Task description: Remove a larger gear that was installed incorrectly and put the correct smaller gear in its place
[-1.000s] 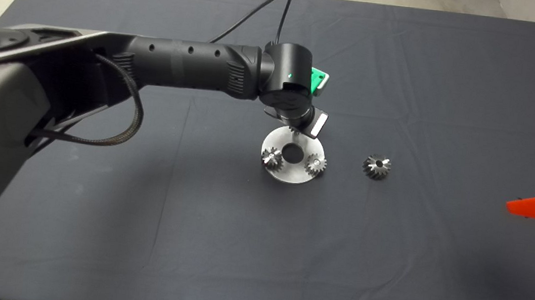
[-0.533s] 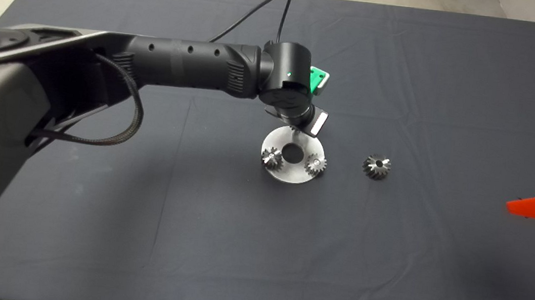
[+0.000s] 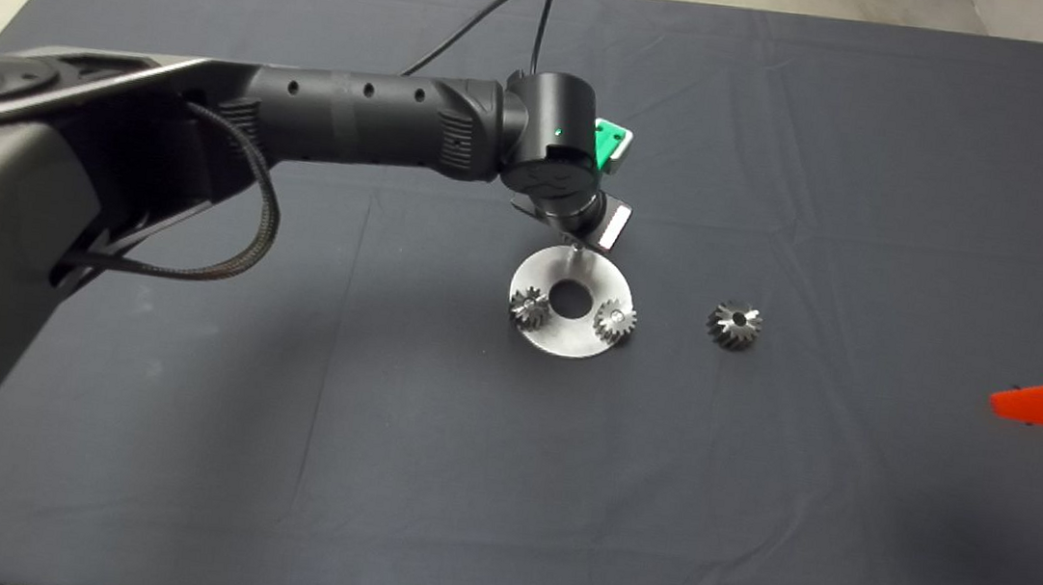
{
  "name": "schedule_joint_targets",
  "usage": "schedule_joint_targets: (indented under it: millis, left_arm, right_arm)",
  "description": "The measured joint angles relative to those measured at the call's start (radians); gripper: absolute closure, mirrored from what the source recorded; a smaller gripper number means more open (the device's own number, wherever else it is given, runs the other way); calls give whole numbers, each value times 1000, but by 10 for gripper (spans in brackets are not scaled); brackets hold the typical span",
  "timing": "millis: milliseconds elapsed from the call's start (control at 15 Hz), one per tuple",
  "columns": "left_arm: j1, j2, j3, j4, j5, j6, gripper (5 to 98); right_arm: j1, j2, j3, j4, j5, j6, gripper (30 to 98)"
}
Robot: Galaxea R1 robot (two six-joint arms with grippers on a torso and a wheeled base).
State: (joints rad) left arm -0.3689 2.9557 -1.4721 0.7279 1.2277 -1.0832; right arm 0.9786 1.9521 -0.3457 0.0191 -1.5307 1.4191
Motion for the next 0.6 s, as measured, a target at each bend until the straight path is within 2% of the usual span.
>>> schedule_joint_targets:
  millis: [467,600]
  left_arm:
    - [0,0,2,-4,0,0,720]
    - [0,0,2,-18,0,0,720]
  right_arm:
    - [0,-2,0,0,0,0,308]
    - [0,-2,0,0,0,0,308]
